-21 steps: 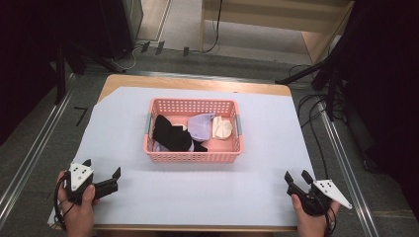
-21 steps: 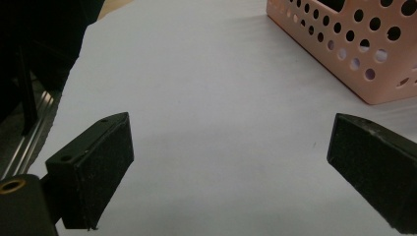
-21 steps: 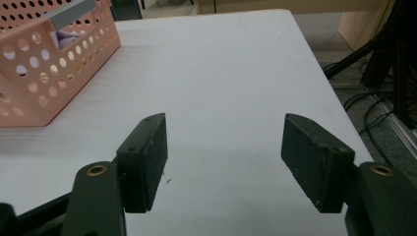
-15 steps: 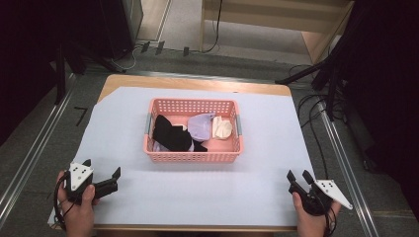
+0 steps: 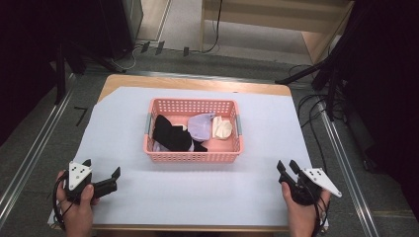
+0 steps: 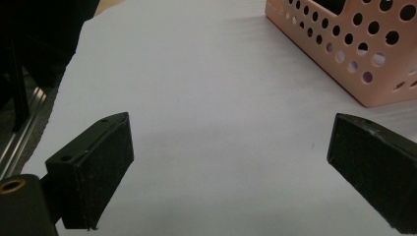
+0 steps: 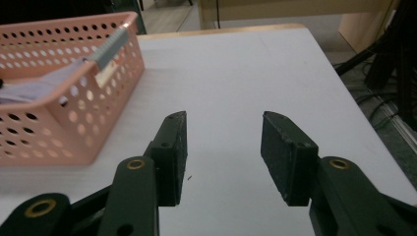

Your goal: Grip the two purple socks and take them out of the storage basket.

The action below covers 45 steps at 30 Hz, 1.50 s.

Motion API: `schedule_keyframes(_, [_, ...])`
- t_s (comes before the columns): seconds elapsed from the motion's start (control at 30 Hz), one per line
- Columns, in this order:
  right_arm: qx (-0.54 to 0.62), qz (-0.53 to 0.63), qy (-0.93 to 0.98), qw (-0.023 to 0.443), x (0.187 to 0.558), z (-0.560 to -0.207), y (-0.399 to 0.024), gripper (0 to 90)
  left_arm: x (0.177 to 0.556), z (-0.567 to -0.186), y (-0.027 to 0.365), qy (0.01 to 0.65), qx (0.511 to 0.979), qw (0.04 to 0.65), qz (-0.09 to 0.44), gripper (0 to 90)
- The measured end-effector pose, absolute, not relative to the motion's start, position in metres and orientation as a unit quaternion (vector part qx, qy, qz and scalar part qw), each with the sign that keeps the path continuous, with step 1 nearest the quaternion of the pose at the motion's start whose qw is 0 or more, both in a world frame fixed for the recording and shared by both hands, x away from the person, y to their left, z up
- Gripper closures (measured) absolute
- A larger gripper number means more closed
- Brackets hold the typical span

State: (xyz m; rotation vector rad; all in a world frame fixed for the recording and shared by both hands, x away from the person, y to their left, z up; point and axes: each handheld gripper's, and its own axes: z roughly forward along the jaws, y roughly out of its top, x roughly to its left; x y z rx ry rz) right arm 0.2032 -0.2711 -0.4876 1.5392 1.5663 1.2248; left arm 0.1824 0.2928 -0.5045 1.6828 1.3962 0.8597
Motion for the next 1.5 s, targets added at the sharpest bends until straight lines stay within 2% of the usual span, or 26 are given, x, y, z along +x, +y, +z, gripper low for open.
schedule_keyframes(0.27, [0.556,0.498,0.596,0.296,0.222,-0.474,-0.241,54.2,0.182,-0.504,0.293,0.550,0.659,0.385,0.339,4.4])
schedule_keyframes(0.7, [0.517,0.499,0.646,0.259,0.254,-0.454,-0.184,60.4,0.182,-0.504,0.292,0.551,0.660,0.382,0.340,4.4])
schedule_keyframes(1.23, [0.488,0.472,0.695,0.236,0.289,-0.454,-0.114,62.9,0.183,-0.504,0.292,0.551,0.660,0.383,0.339,4.4])
schedule_keyframes(1.5, [0.488,0.450,0.717,0.215,0.306,-0.458,-0.092,63.7,0.183,-0.505,0.293,0.550,0.659,0.386,0.338,4.4])
